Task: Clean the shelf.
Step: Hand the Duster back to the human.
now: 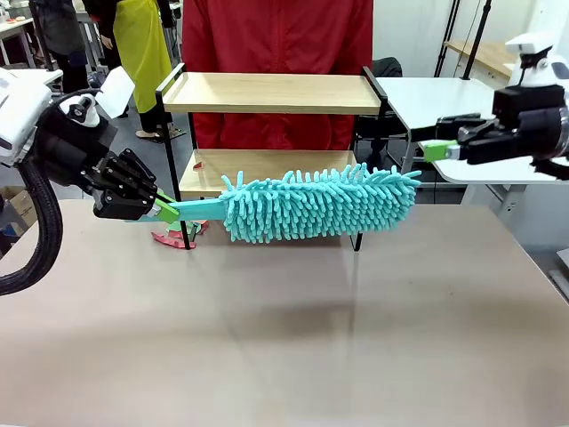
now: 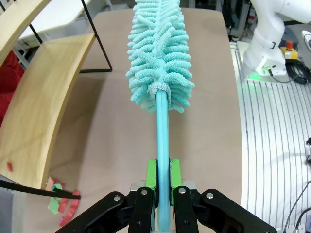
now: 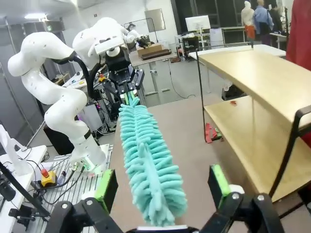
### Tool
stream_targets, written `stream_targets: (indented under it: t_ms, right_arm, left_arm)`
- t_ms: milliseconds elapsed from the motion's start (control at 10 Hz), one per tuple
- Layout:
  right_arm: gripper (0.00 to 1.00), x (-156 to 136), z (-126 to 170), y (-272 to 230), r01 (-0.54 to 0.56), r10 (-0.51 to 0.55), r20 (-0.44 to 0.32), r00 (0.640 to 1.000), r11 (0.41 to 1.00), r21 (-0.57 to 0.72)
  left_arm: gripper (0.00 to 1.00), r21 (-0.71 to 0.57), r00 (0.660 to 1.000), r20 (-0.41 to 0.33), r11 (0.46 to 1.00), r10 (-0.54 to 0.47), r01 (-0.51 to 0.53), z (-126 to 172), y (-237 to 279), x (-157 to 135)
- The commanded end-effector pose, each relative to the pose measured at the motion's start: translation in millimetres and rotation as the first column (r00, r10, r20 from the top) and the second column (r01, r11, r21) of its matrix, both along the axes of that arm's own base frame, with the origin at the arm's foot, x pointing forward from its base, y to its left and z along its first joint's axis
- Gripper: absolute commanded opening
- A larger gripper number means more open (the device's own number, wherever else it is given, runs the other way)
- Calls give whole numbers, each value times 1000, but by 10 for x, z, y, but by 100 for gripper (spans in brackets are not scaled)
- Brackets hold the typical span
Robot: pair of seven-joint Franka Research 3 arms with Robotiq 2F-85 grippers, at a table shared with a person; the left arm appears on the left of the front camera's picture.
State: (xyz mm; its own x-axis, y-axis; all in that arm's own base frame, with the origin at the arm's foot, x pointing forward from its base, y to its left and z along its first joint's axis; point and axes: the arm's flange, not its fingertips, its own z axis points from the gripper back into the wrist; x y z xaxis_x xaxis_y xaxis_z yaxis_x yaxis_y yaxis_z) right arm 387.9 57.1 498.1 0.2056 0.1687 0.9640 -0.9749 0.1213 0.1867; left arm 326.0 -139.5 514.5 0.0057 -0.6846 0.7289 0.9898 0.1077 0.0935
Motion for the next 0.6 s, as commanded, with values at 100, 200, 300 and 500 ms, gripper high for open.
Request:
stream_targets:
  t_ms: [100,200,300,500]
  right_arm:
    - [100,-77,-292,227,25,-26,31,999,999,23]
    - [100,-93,-405,297,25,-26,36,999,999,19]
    - [100,-111,-502,351,24,-25,18,1000,999,29]
    - [100,-200,-678,476,0,1,-29,1000,1000,18]
  left_arm:
    - [13,-20,1000,5,1000,-4,4,29,-6,0]
    - [13,-20,1000,5,1000,-4,4,29,-6,0]
    - [13,-20,1000,5,1000,-4,4,29,-6,0]
    - [13,-20,1000,5,1000,-4,4,29,-6,0]
